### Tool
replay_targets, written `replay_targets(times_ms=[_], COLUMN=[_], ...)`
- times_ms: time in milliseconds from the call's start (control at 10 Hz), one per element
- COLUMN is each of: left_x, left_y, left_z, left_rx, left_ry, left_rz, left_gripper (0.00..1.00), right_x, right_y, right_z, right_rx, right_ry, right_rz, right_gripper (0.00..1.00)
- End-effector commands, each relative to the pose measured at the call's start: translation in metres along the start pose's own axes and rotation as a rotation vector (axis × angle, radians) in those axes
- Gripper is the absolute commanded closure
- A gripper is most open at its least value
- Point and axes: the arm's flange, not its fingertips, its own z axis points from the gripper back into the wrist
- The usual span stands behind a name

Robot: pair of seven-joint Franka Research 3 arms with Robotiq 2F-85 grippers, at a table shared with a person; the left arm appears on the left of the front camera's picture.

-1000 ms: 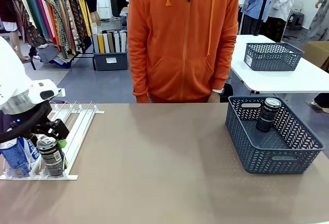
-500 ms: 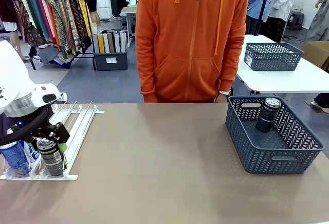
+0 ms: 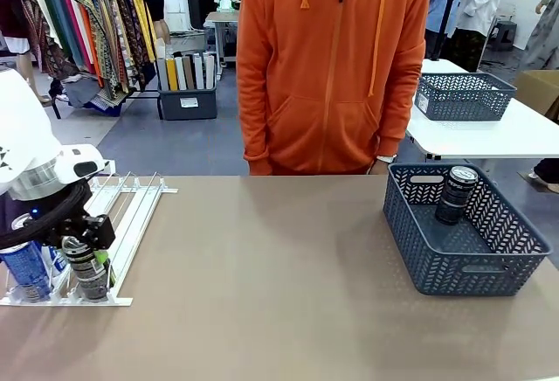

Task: Retrieve and store the cans from the dispenser.
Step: Pick up the last remaining can from one row of the Automatic Can Dispenser and place it in the middle of the table.

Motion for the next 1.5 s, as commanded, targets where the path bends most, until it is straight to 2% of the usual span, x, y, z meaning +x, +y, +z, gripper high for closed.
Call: replay_targets(times_ms=[0, 300, 700, 1000, 1200, 1300, 1400], left_x=[-0.026, -0.026, -0.047, -0.076, -0.091, -0.095, -0.091], left_y=[-0.002, -0.001, -0.007, 0.002, 0.017, 0.024, 0.011], left_z=[-0.014, -0.004, 0.122, 0.201, 0.221, 0.221, 0.223], left_rx=[0.034, 0.045, 0.043, -0.037, -0.089, -0.125, -0.044], left_ry=[-0.005, -0.020, -0.170, -0.258, -0.349, -0.324, -0.306], left_rz=[0.017, 0.021, 0.019, 0.033, 0.093, 0.132, 0.057], left_gripper=[1.00, 1.00, 1.00, 1.00, 1.00, 1.00, 1.00], right_x=[0.002, 0.002, 0.002, 0.002, 0.002, 0.002, 0.002], right_y=[0.001, 0.001, 0.001, 0.001, 0.001, 0.001, 0.001], right_z=[-0.001, -0.001, -0.001, -0.001, -0.001, -0.001, -0.001], right_rx=[0.035, 0.035, 0.035, 0.035, 0.035, 0.035, 0.035], right_ry=[-0.016, -0.016, -0.016, -0.016, -0.016, -0.016, -0.016], right_rz=[0.023, 0.023, 0.023, 0.023, 0.023, 0.023, 0.023], right_gripper=[0.00, 0.00, 0.00, 0.00, 0.00, 0.00, 0.00])
